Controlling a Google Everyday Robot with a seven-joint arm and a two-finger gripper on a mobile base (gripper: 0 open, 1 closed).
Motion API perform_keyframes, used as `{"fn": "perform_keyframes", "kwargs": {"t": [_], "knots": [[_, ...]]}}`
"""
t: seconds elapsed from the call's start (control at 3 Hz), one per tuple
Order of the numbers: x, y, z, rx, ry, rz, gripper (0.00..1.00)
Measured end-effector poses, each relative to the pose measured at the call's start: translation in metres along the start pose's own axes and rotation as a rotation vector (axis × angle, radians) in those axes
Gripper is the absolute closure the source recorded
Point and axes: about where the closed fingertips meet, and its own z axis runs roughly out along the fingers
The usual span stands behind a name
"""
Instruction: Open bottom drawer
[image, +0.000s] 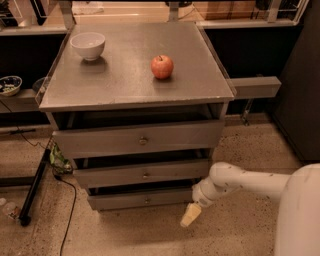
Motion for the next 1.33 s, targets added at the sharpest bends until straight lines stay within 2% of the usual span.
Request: {"fn": "perform_keyframes", "kwargs": {"t": [0.33,0.67,1.0,1.33], "knots": [[0.004,-0.029,0.042,0.045,-0.06,0.02,0.0],[0.004,-0.029,0.042,0.045,-0.06,0.02,0.0],[0.004,-0.031,0.05,0.019,-0.093,0.02,0.0],[-0.004,-0.038,0.068,-0.028,-0.161,0.013,0.0]]}}
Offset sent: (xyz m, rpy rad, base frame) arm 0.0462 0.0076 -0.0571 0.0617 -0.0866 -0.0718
